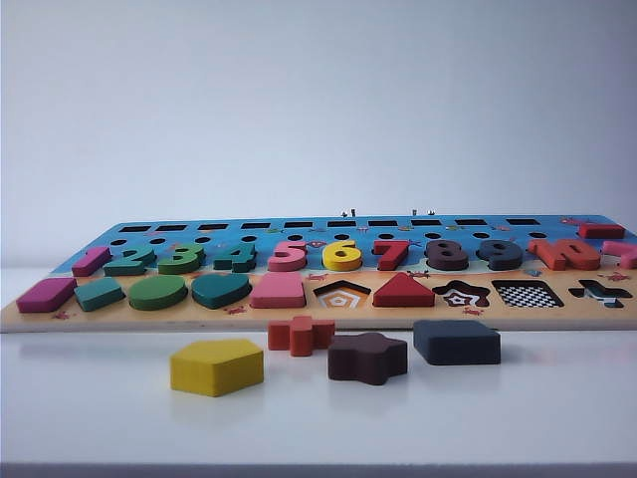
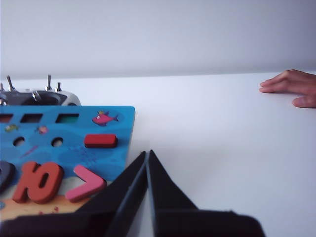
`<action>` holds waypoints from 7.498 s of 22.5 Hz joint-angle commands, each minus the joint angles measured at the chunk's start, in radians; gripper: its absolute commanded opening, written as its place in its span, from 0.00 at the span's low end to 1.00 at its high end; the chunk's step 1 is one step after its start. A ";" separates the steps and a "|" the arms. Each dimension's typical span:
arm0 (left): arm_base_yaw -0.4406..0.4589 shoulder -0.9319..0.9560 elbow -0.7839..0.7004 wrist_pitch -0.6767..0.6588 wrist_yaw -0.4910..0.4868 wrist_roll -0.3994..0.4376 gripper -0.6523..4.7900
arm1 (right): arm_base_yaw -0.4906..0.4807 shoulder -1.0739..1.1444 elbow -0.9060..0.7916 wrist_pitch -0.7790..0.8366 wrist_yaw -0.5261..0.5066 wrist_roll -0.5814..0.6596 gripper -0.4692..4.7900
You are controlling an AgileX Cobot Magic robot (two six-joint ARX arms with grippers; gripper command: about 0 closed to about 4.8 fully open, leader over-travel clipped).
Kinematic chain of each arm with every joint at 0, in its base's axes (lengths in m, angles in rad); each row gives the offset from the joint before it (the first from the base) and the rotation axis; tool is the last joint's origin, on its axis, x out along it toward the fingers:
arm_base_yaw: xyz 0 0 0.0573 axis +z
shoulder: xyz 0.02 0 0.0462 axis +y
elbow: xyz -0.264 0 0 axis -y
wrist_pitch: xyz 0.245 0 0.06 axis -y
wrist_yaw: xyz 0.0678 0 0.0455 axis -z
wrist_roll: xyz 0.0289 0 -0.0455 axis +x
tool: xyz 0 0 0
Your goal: Insert the cube into the slot.
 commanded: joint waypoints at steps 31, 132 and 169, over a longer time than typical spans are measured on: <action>-0.261 0.322 0.592 -0.640 0.521 -0.133 0.13 | 0.002 -0.003 0.031 -0.016 -0.133 0.197 0.11; -0.203 0.369 0.588 -0.593 0.485 -0.122 0.13 | 0.890 1.603 1.186 -1.038 0.071 0.668 0.63; -0.203 0.369 0.588 -0.594 0.485 -0.122 0.13 | 0.890 1.637 1.186 -1.016 0.047 0.742 0.35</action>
